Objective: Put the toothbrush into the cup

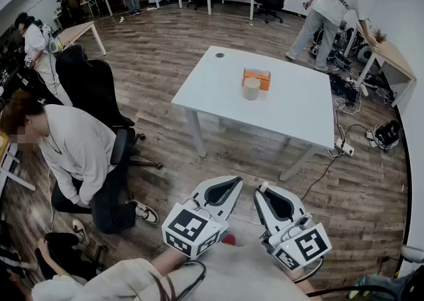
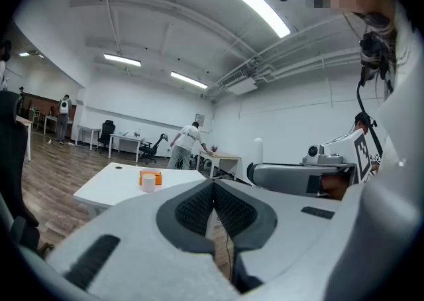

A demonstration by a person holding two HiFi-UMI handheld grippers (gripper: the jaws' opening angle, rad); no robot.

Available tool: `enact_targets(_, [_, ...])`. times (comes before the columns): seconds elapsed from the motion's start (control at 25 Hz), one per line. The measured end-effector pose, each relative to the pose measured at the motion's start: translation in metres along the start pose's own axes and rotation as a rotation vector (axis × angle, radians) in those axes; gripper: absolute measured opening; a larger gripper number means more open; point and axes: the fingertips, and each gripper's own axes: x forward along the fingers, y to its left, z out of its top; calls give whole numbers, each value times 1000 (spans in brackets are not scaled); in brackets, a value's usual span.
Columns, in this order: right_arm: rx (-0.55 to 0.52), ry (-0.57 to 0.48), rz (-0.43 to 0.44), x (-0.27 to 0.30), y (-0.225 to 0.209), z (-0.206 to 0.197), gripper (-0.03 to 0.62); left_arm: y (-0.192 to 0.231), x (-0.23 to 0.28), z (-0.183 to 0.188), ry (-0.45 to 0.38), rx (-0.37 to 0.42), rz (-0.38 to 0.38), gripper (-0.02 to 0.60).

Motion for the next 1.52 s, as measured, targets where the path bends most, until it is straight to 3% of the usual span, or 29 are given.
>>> enact_targets(0.44, [1, 2, 3, -3, -19, 0, 48, -4, 18, 0, -1, -1, -1, 8])
enact_targets(0.88, [92, -19, 30, -1, -25, -6, 48, 2, 18, -9, 18, -6, 28, 8])
enact_targets(1.2, [115, -10, 22, 13, -38, -9, 48, 28, 22, -12, 35, -32, 61, 8])
enact_targets(1.52, [92, 10, -34, 46, -80, -11, 48, 65, 76, -12, 46, -56, 0, 8])
